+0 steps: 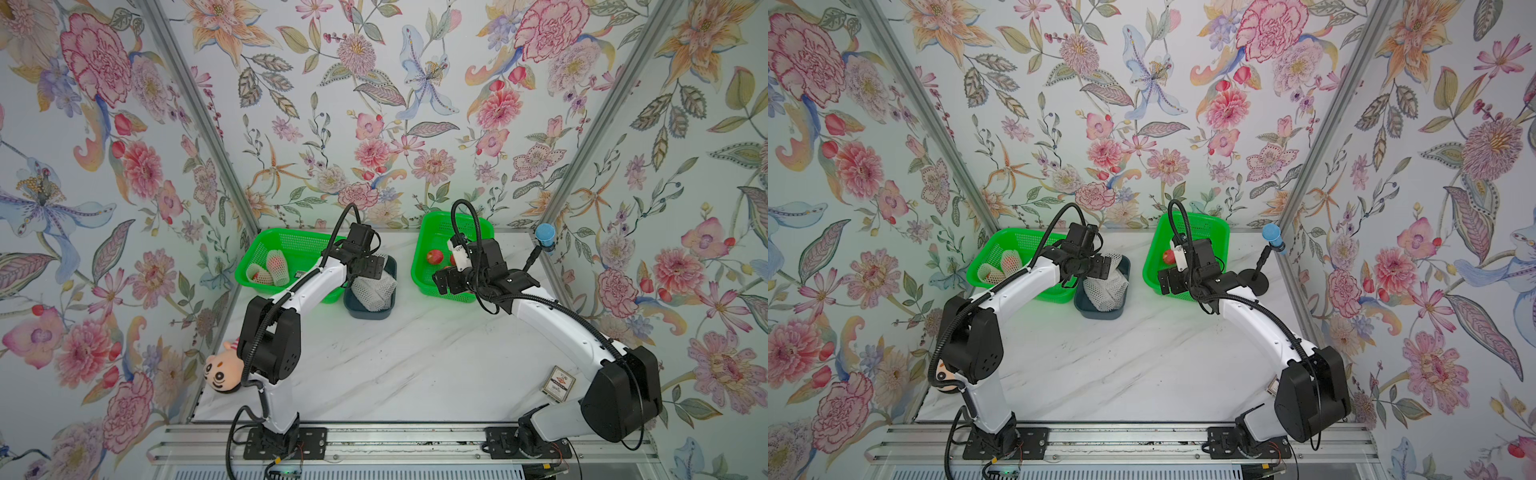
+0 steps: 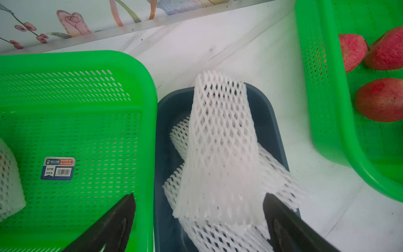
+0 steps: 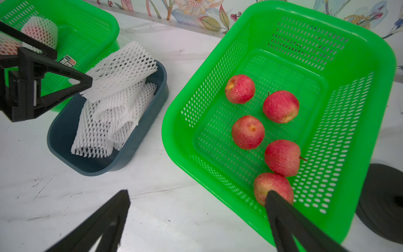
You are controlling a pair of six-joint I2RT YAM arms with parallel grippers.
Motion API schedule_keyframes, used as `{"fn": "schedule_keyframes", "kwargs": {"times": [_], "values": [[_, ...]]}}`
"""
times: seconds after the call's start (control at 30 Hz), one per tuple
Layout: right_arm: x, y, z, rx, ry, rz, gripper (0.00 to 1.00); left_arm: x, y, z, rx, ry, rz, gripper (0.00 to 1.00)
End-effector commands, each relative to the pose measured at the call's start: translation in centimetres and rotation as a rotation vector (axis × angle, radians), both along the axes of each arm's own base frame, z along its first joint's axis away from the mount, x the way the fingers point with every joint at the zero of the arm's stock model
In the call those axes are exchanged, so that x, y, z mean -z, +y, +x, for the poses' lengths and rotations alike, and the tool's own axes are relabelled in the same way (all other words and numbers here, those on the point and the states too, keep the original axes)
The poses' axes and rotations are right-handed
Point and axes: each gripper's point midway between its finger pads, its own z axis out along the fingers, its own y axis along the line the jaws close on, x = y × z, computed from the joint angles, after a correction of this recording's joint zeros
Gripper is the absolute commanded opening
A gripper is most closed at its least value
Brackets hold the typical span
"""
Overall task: Remove foam nets from apples
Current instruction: Place the foam net into the storage box, then pick up the apple from the basket.
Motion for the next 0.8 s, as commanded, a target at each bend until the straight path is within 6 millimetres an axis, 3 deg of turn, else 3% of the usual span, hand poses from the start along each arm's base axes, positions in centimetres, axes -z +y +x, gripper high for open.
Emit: {"fn": "schedule_keyframes", "kwargs": {"times": [0.0, 0.17, 0.27, 0.53, 0.57, 0.77], "values": [[-0.3, 0.5, -0.4, -0.031, -0.013, 0.000, 0.99, -2.8, 1.5, -0.4, -0.003, -0.043, -0.010, 0.99], [-0.6, 1.0, -0.6, -0.049, -0.020, 0.001, 0.99, -4.5, 3.1, -1.0, 0.000, -0.074, -0.054, 0.99], [-0.9, 1.8, -1.3, -0.089, -0.031, 0.003, 0.99, -5.0, 5.6, -1.0, -0.040, -0.081, -0.079, 0.99], [-2.5, 7.3, -6.4, -0.342, -0.115, 0.053, 0.99, -4.1, 14.9, -0.4, -0.247, -0.058, -0.067, 0.99], [-2.5, 8.6, -7.6, -0.384, -0.117, 0.065, 0.99, -4.1, 16.2, -0.2, -0.278, -0.061, -0.069, 0.99], [-1.0, 11.3, -10.5, -0.455, -0.102, 0.093, 0.99, -3.9, 21.8, 1.4, -0.405, -0.098, -0.109, 0.93]]}}
